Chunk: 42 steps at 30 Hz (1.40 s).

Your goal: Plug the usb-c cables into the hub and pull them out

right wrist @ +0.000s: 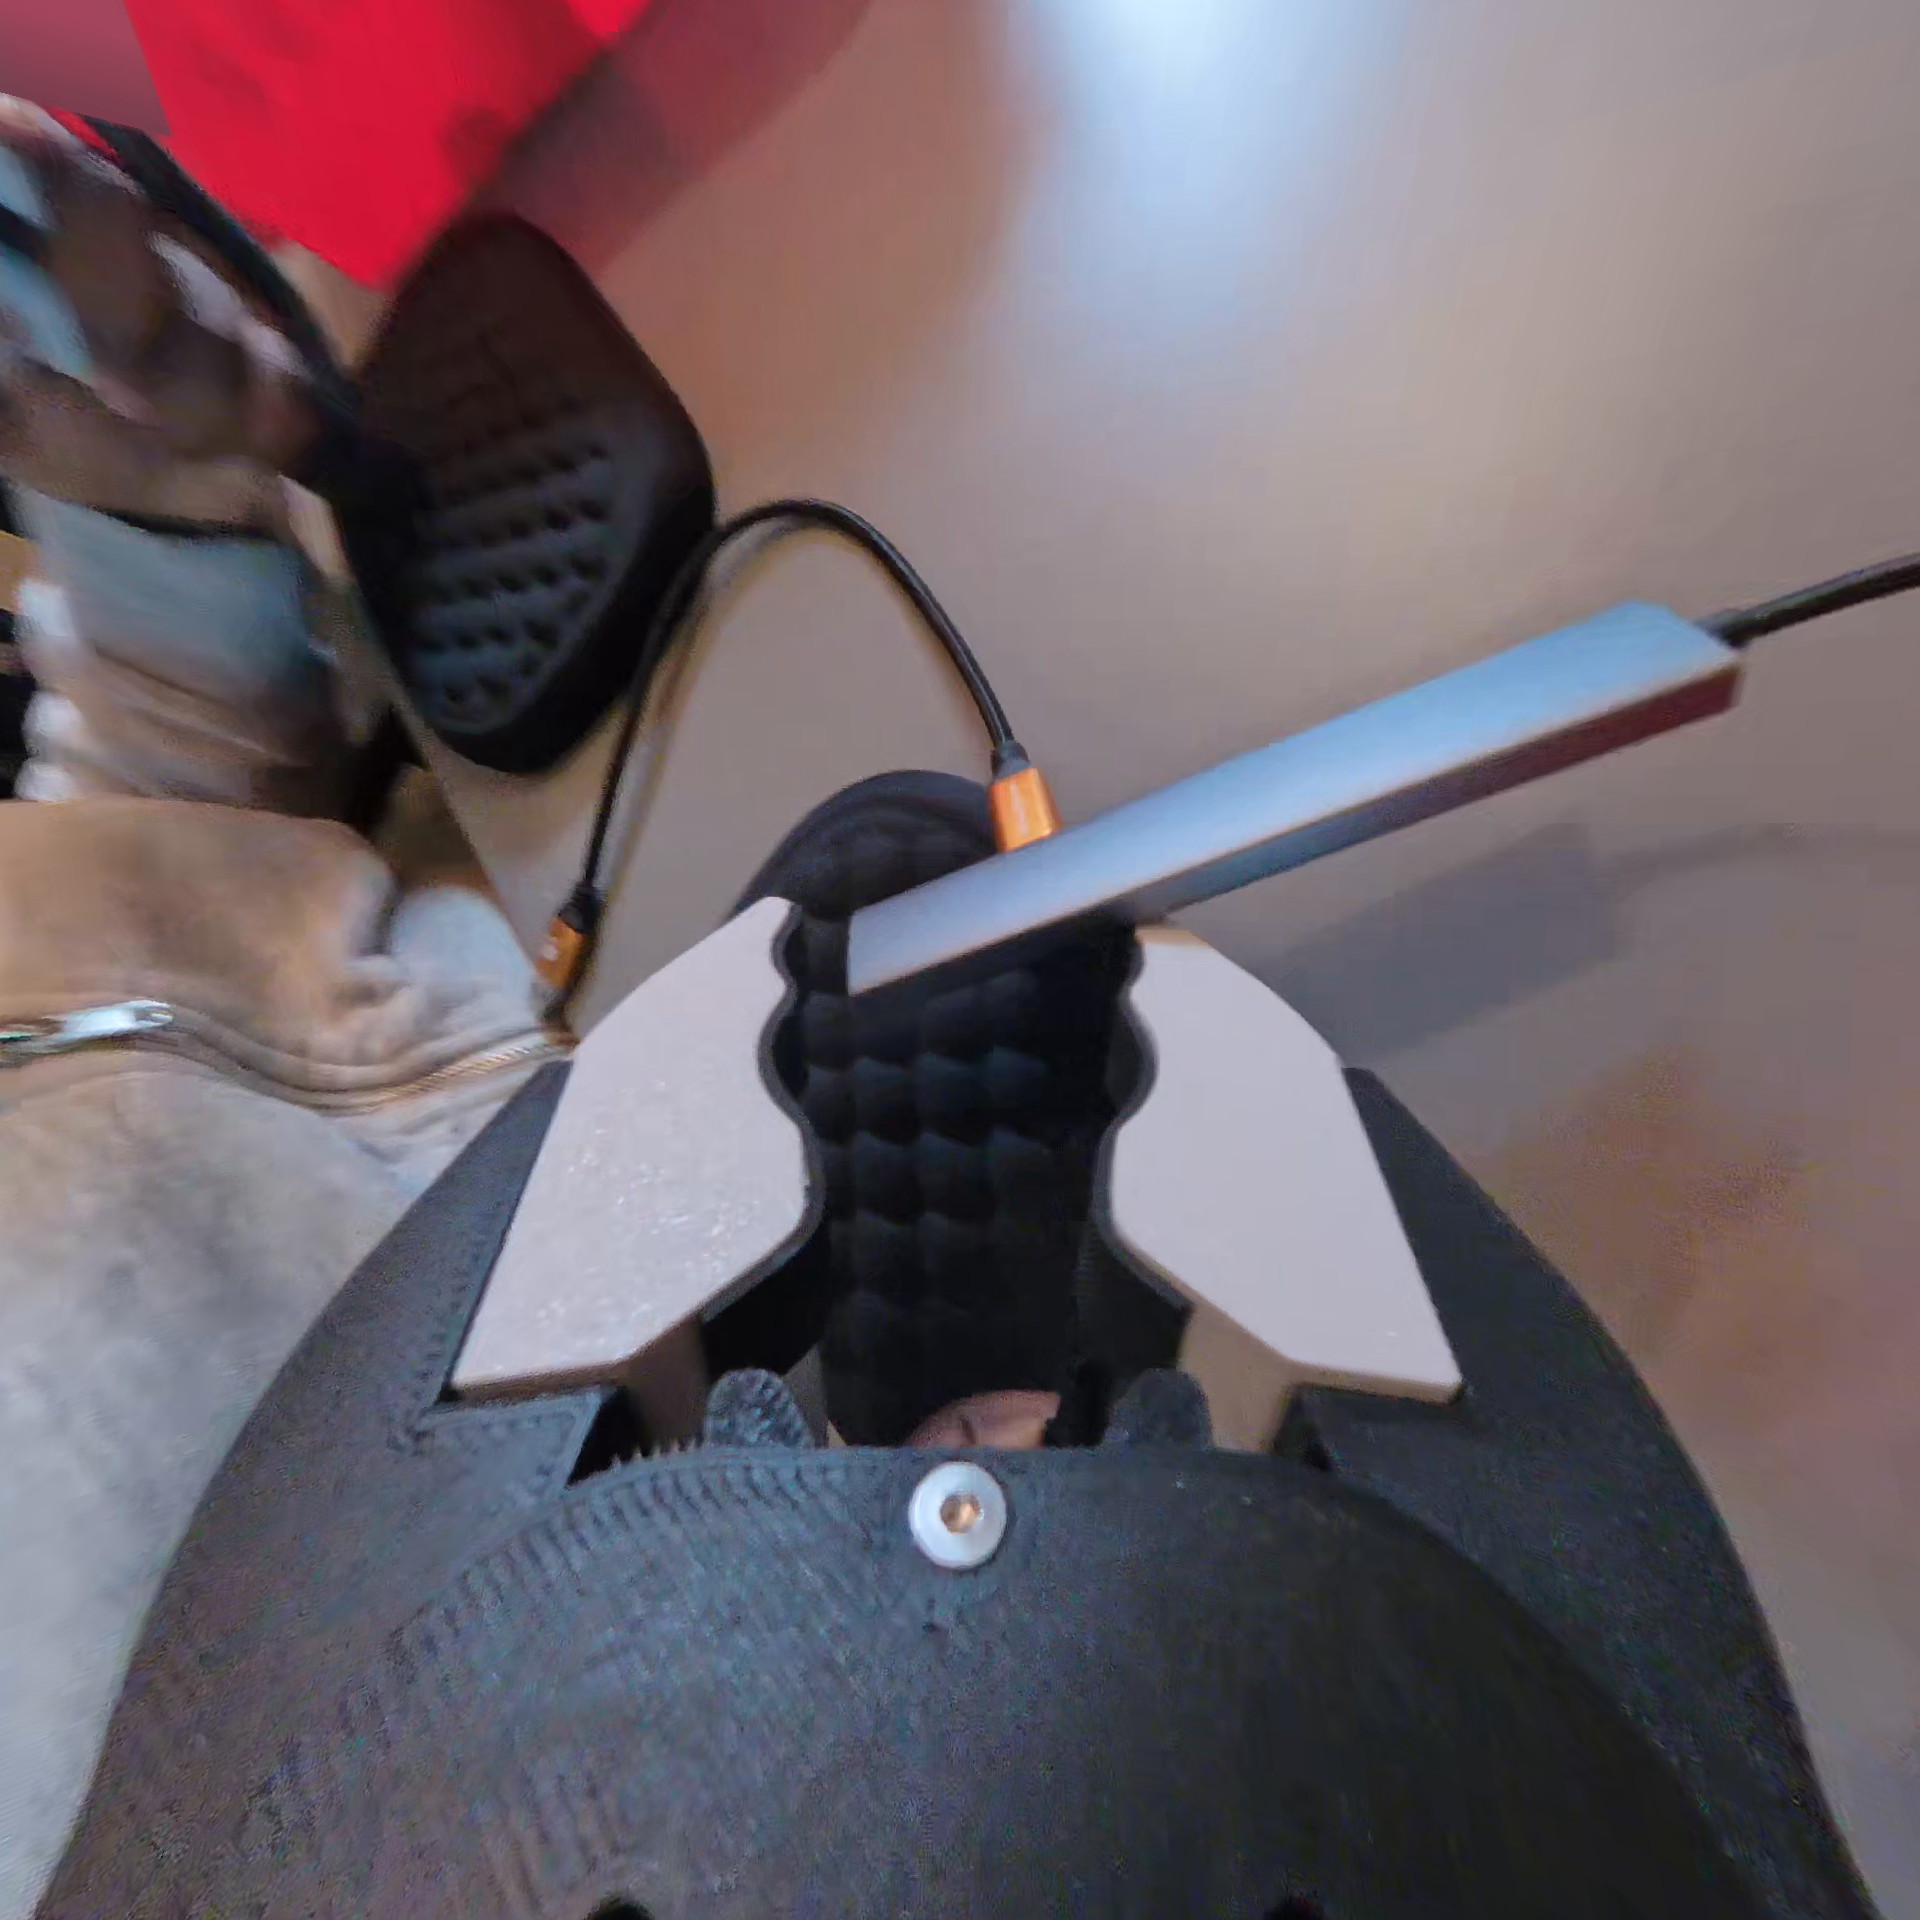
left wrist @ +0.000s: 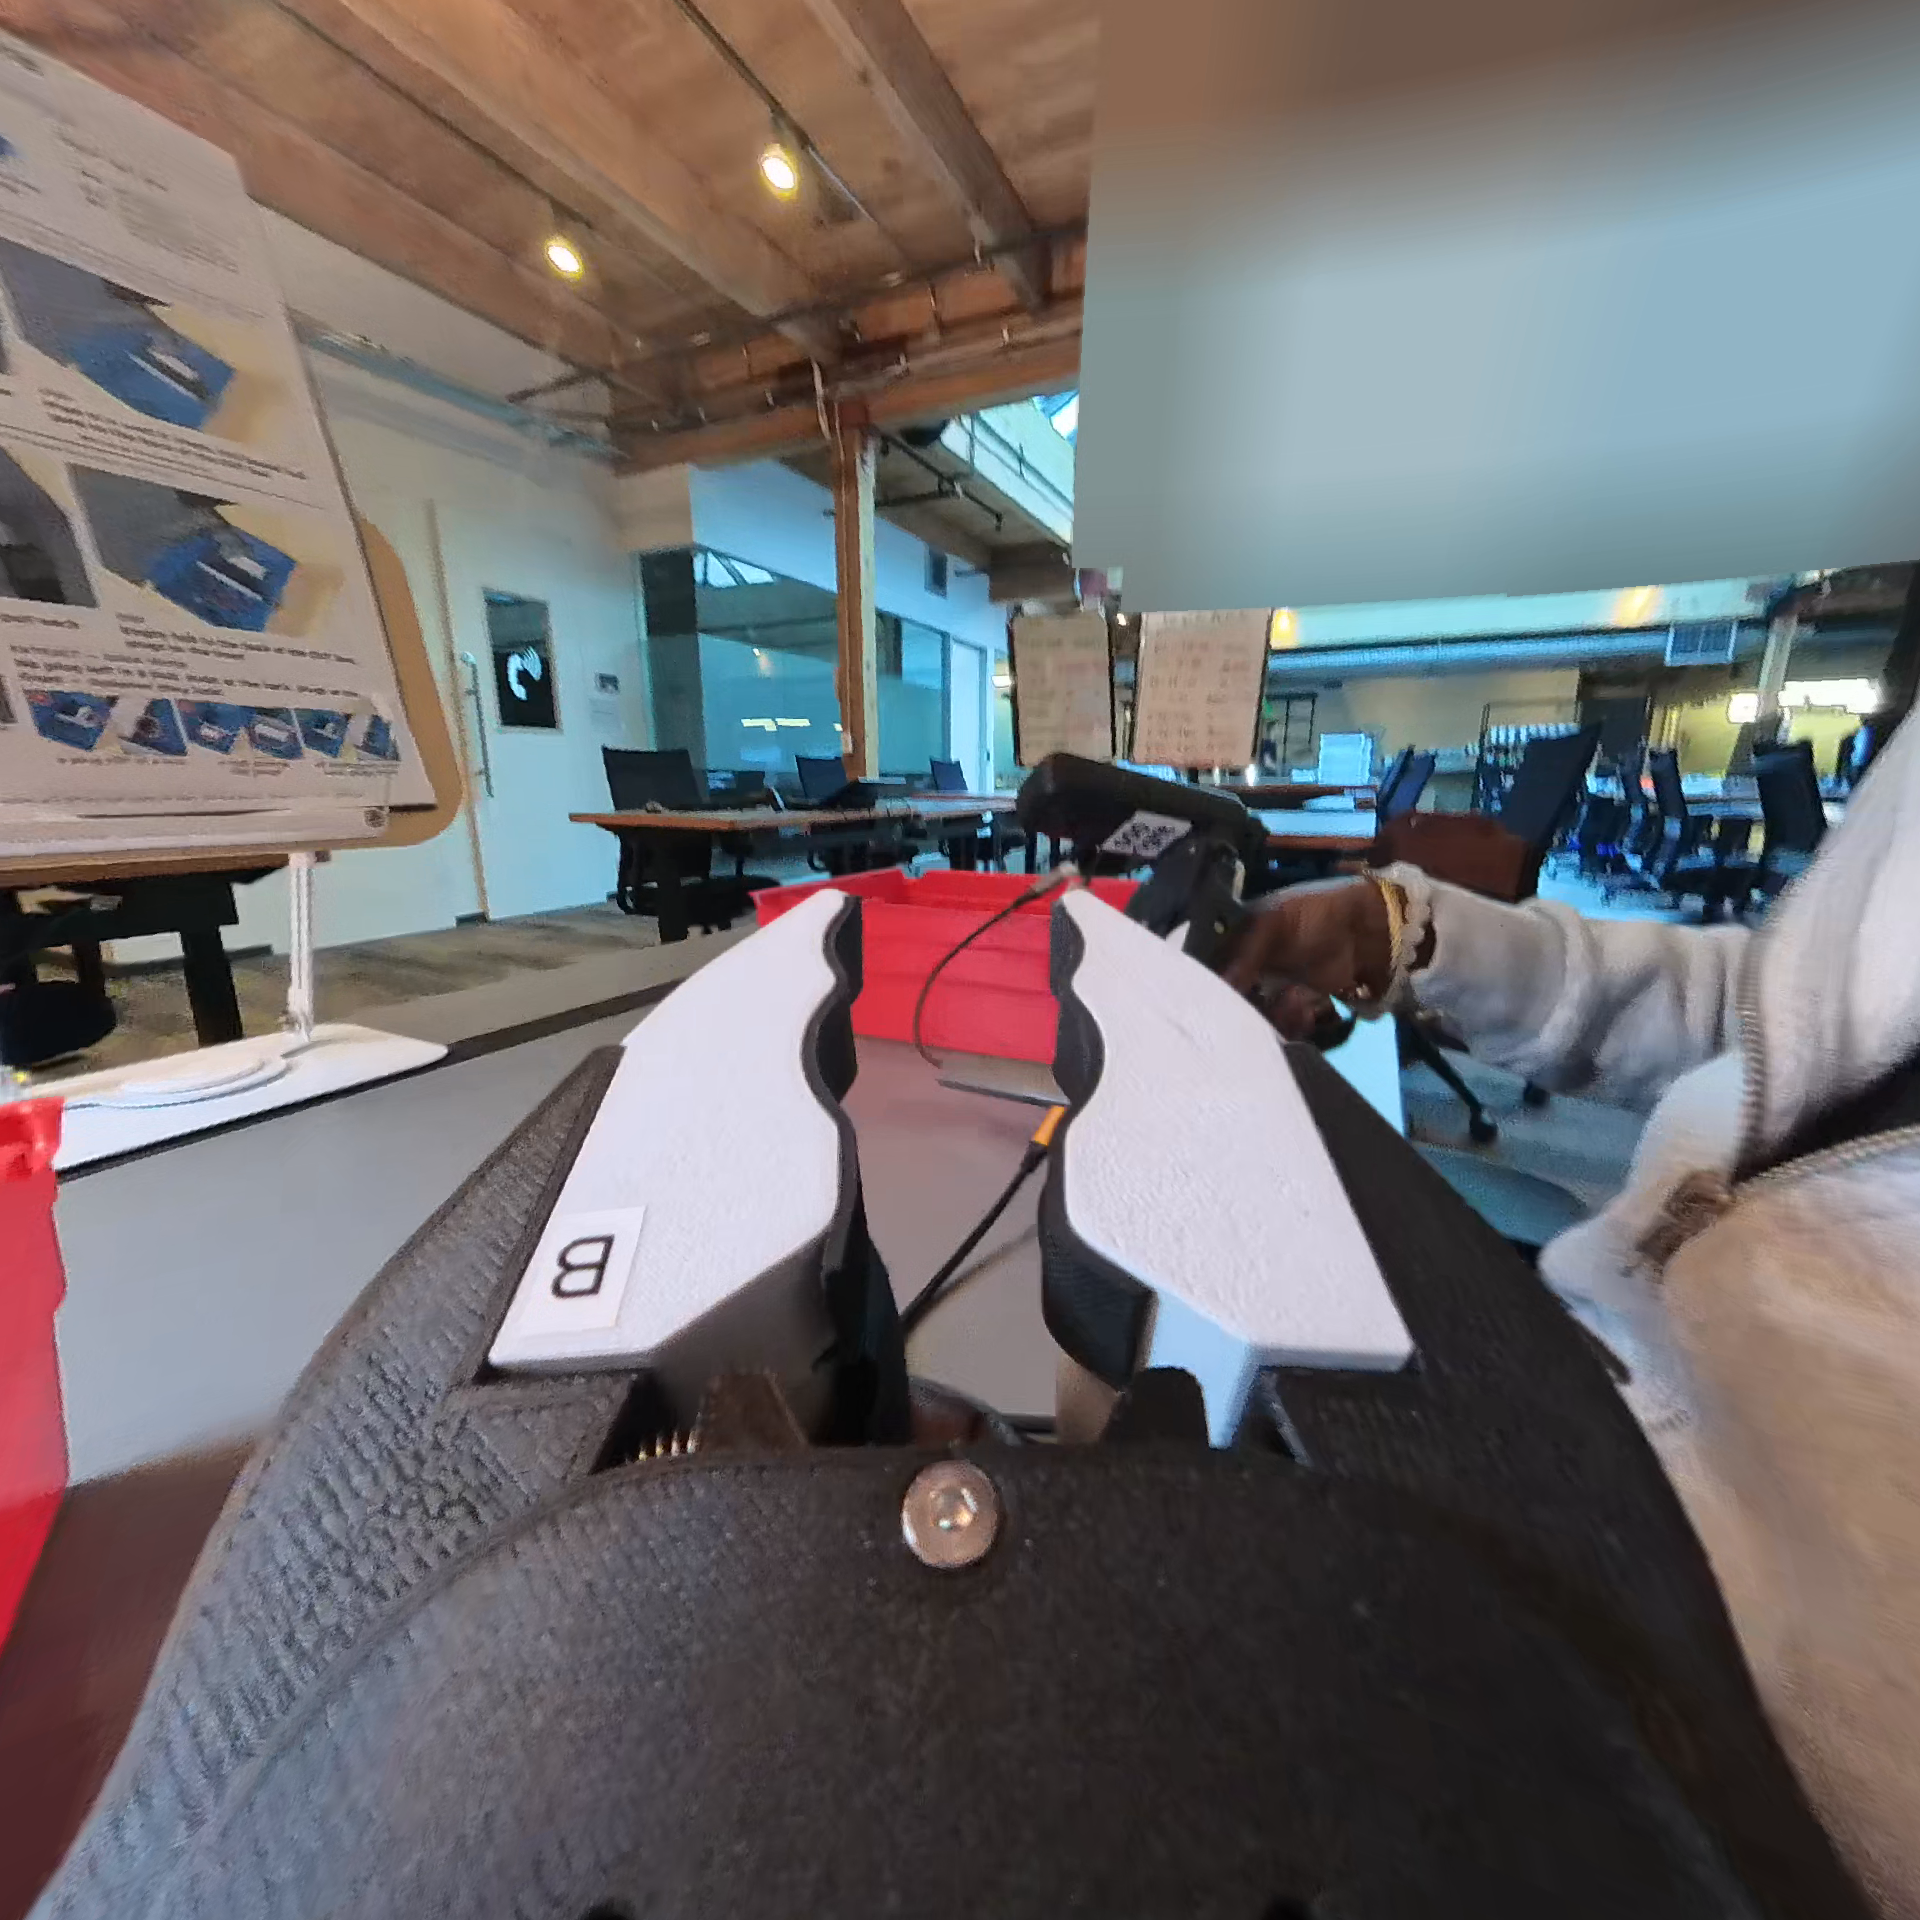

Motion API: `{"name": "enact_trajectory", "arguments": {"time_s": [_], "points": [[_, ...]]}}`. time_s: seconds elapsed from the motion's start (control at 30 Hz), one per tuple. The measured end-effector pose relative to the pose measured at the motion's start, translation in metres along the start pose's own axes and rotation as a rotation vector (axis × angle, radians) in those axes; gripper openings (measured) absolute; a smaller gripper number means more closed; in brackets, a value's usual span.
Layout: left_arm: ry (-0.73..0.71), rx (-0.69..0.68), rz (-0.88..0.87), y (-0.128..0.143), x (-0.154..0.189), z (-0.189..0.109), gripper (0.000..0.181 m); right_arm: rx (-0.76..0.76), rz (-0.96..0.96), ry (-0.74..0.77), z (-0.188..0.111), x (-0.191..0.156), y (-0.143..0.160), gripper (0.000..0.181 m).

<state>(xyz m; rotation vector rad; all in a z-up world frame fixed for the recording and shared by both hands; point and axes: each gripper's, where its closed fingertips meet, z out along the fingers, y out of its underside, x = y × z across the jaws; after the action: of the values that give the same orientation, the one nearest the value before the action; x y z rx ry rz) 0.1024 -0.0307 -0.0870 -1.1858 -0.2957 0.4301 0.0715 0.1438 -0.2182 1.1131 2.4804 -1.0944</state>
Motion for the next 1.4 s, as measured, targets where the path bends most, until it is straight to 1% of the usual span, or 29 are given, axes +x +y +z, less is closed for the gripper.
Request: {"name": "enact_trajectory", "arguments": {"time_s": [0.03,0.1,0.17,0.2,0.23,0.3,0.33,0.37,0.4,0.47,0.5,0.57,0.6,0.73,0.83,0.9,0.93,0.97,1.0,1.07,1.1,1.17,1.23,1.3,1.4], "points": [[0.013,-0.031,0.016,-0.005,0.003,-0.001,0.037,-0.021,-0.037,0.050,-0.003,0.002,0.001,0.063],[-0.013,-0.105,0.049,-0.023,0.001,-0.008,0.047,-0.045,-0.109,0.114,-0.008,0.002,0.001,0.065],[-0.104,-0.171,0.103,-0.048,-0.012,-0.024,0.047,-0.064,-0.163,0.165,-0.015,0.001,0.000,0.068],[-0.157,-0.227,0.139,-0.059,-0.021,-0.035,0.047,-0.066,-0.185,0.196,-0.019,0.002,-0.001,0.068],[-0.201,-0.305,0.171,-0.066,-0.032,-0.048,0.047,-0.064,-0.206,0.231,-0.023,0.003,-0.003,0.068],[-0.261,-0.518,0.232,-0.070,-0.056,-0.080,0.047,-0.039,-0.257,0.270,-0.032,0.002,-0.009,0.067],[-0.293,-0.637,0.288,-0.068,-0.073,-0.098,0.047,-0.022,-0.269,0.273,-0.036,0.000,-0.013,0.067],[-0.324,-0.780,0.357,-0.059,-0.095,-0.118,0.046,-0.003,-0.275,0.269,-0.039,-0.003,-0.016,0.066],[-0.332,-0.947,0.414,-0.045,-0.116,-0.140,0.044,0.018,-0.278,0.258,-0.041,-0.007,-0.020,0.065],[-0.258,-1.257,0.474,-0.011,-0.147,-0.177,0.042,0.066,-0.275,0.217,-0.045,-0.015,-0.027,0.062],[-0.202,-1.359,0.490,0.004,-0.158,-0.189,0.042,0.092,-0.278,0.195,-0.046,-0.020,-0.031,0.060],[-0.134,-1.477,0.523,0.025,-0.180,-0.199,0.042,0.144,-0.293,0.181,-0.048,-0.024,-0.038,0.055],[-0.083,-1.521,0.518,0.033,-0.186,-0.201,0.043,0.160,-0.301,0.181,-0.049,-0.026,-0.040,0.054],[0.095,-1.627,0.490,0.059,-0.200,-0.201,0.044,0.212,-0.312,0.148,-0.053,-0.034,-0.047,0.050],[0.166,-1.707,0.492,0.071,-0.212,-0.207,0.045,0.225,-0.311,0.141,-0.056,-0.035,-0.048,0.048],[0.207,-1.713,0.484,0.079,-0.215,-0.207,0.045,0.226,-0.306,0.136,-0.055,-0.034,-0.047,0.046],[0.216,-1.709,0.483,0.083,-0.216,-0.206,0.044,0.226,-0.304,0.133,-0.055,-0.033,-0.046,0.046],[0.220,-1.716,0.486,0.088,-0.219,-0.207,0.038,0.226,-0.302,0.129,-0.054,-0.033,-0.046,0.045],[0.226,-1.711,0.478,0.090,-0.219,-0.207,0.027,0.225,-0.302,0.125,-0.053,-0.033,-0.046,0.045],[0.211,-1.691,0.443,0.090,-0.219,-0.208,0.025,0.218,-0.306,0.122,-0.050,-0.032,-0.044,0.044],[0.186,-1.687,0.443,0.090,-0.220,-0.209,0.021,0.215,-0.310,0.125,-0.049,-0.031,-0.043,0.043],[0.135,-1.650,0.495,0.084,-0.221,-0.209,0.017,0.212,-0.316,0.127,-0.048,-0.030,-0.042,0.041],[0.011,-1.574,0.487,0.070,-0.220,-0.204,0.015,0.227,-0.306,0.102,-0.049,-0.033,-0.044,0.041],[-0.085,-1.501,0.476,0.047,-0.217,-0.204,0.014,0.258,-0.293,0.067,-0.051,-0.039,-0.049,0.040],[-0.252,-1.344,0.450,0.000,-0.211,-0.198,0.011,0.320,-0.301,0.027,-0.054,-0.048,-0.057,0.039]]}}
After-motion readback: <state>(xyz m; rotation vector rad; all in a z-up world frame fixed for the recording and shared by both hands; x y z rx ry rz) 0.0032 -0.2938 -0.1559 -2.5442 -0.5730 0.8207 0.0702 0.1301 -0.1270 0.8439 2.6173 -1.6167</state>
